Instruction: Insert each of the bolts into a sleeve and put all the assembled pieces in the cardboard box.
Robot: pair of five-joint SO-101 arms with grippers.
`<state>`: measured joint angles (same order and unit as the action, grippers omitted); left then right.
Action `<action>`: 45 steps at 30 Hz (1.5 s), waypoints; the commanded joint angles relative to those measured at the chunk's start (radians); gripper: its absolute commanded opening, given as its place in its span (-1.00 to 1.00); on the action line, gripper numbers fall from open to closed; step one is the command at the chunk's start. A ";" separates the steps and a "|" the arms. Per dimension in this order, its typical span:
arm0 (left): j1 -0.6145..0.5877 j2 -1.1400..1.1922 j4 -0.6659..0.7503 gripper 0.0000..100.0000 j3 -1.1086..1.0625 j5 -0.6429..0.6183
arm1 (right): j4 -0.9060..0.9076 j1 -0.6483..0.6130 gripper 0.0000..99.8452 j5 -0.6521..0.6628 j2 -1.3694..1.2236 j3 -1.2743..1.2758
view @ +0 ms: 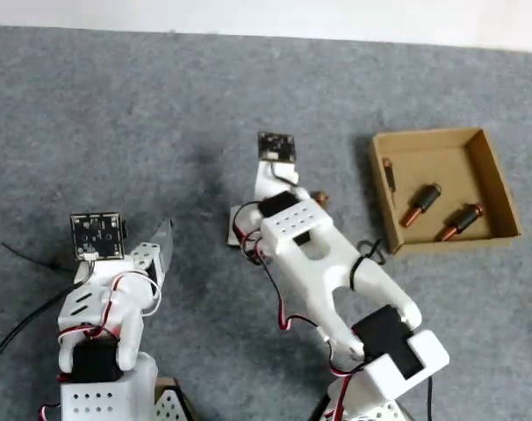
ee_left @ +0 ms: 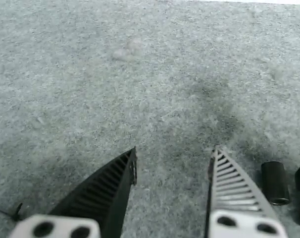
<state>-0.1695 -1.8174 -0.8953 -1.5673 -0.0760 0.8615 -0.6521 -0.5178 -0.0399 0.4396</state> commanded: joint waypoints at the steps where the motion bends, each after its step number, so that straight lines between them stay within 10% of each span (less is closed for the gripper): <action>1: -0.001 -0.015 -0.002 -0.54 0.042 0.011 | -0.082 -0.015 -0.58 -0.012 0.004 -0.042; 45: -0.001 -0.015 -0.002 -0.54 0.038 0.011 | 0.005 0.159 -0.99 0.086 -0.076 0.024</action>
<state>-0.1695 -1.8174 -0.8953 -1.5673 -0.0760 0.8493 -0.5539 -0.4672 -0.1304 0.4749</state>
